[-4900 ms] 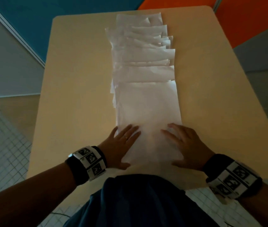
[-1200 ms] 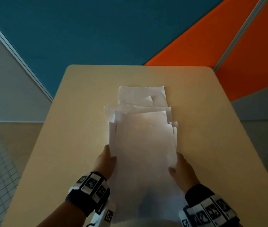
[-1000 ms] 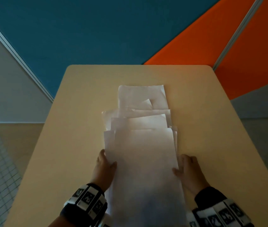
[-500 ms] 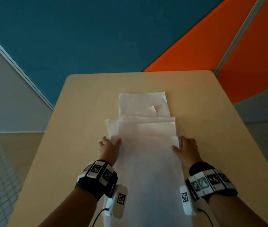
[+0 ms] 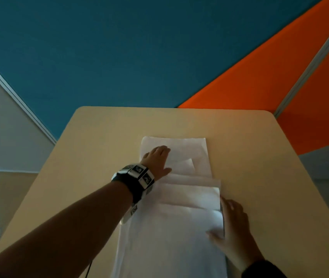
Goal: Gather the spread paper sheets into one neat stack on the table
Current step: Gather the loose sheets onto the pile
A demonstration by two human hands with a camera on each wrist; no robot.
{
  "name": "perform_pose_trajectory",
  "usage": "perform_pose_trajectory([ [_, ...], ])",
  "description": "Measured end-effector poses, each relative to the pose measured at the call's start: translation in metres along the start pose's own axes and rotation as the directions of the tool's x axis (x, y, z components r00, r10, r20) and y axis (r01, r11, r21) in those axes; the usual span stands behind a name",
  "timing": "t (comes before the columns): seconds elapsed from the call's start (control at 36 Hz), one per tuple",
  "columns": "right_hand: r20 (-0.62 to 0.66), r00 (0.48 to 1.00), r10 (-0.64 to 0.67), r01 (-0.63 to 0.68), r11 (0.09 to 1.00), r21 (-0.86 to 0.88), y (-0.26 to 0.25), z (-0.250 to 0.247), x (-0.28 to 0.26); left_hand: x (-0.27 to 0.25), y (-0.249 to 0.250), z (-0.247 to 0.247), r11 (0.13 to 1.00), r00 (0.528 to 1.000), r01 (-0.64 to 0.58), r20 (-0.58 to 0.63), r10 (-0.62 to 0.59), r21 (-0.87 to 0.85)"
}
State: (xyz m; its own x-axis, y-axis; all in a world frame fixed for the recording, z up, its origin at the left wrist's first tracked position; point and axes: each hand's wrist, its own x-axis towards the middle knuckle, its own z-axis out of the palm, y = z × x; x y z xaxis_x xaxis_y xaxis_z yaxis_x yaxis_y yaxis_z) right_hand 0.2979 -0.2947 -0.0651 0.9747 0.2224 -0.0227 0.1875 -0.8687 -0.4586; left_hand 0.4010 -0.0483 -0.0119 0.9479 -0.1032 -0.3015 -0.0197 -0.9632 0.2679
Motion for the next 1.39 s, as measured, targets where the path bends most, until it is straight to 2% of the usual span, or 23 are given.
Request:
perform_pose_trajectory([
  [0.11,0.041,0.999,-0.016,0.019,0.998,-0.053,-0.002,0.000,0.008,0.045,0.004,-0.017,0.999,1.000,0.024,-0.018,-0.024,0.042],
  [0.22,0.023,0.996,0.089,-0.089,0.995,-0.038,0.001,-0.001,0.007,0.074,0.012,-0.027,0.995,0.997,0.063,0.035,-0.066,0.074],
  [0.28,0.079,0.976,0.202,-0.203,0.979,0.003,-0.001,-0.010,0.006,0.082,0.014,-0.027,0.993,0.995,0.079,0.057,-0.084,0.089],
  [0.33,0.073,0.970,0.231,-0.233,0.972,0.030,0.001,-0.014,0.006,0.086,0.017,-0.025,0.989,0.995,0.088,0.043,-0.094,0.120],
  [0.36,0.069,0.972,0.226,-0.229,0.973,0.027,0.004,-0.015,0.006,0.086,0.018,-0.025,0.987,0.995,0.092,0.034,-0.097,0.129],
  [0.44,0.192,0.952,0.237,-0.257,0.962,0.089,0.004,-0.017,0.008,0.083,0.021,-0.023,0.989,0.994,0.104,0.016,-0.106,0.106],
  [0.53,0.165,0.964,0.208,-0.230,0.965,0.130,0.006,-0.018,0.009,0.080,0.021,-0.022,0.990,0.992,0.123,-0.007,-0.123,0.067],
  [0.67,0.171,0.954,0.246,-0.276,0.944,0.183,0.007,-0.020,0.007,0.070,0.016,-0.023,0.992,0.993,0.114,0.010,-0.114,0.047],
  [0.81,0.163,0.955,0.250,-0.281,0.937,0.206,0.003,-0.024,0.007,0.058,0.016,-0.021,0.997,0.995,0.067,0.078,-0.064,-0.043],
  [0.92,0.143,0.955,0.261,-0.287,0.934,0.214,0.001,-0.024,0.006,0.047,0.021,-0.013,0.995,0.988,0.097,0.121,-0.096,-0.003],
  [0.97,0.134,0.957,0.258,-0.282,0.935,0.216,0.000,-0.024,0.006,0.042,0.021,-0.011,0.995,0.991,0.103,0.086,-0.103,0.006],
  [1.06,0.135,0.955,0.265,-0.289,0.935,0.207,-0.003,-0.024,0.004,0.038,0.019,-0.013,0.994,0.994,0.102,-0.044,-0.100,0.028],
  [1.08,0.132,0.956,0.264,-0.287,0.935,0.208,-0.003,-0.025,0.002,0.036,0.018,-0.013,0.993,0.994,0.104,-0.047,-0.102,0.048],
  [1.19,0.152,0.958,0.244,-0.268,0.949,0.164,-0.004,-0.031,-0.011,0.033,0.010,-0.009,0.988,0.992,0.098,0.062,-0.106,0.120],
  [1.25,0.203,0.949,0.243,-0.270,0.956,0.116,-0.006,-0.031,-0.017,0.032,0.008,-0.008,0.992,0.992,0.106,0.055,-0.111,0.075],
  [1.31,0.187,0.954,0.236,-0.257,0.961,0.101,-0.004,-0.028,-0.021,0.032,0.012,-0.009,0.993,0.992,0.112,0.060,-0.113,0.028],
  [1.39,0.215,0.936,0.280,-0.298,0.953,0.058,-0.005,-0.027,-0.022,0.033,0.020,-0.009,0.995,0.983,0.097,0.155,-0.101,0.035],
])
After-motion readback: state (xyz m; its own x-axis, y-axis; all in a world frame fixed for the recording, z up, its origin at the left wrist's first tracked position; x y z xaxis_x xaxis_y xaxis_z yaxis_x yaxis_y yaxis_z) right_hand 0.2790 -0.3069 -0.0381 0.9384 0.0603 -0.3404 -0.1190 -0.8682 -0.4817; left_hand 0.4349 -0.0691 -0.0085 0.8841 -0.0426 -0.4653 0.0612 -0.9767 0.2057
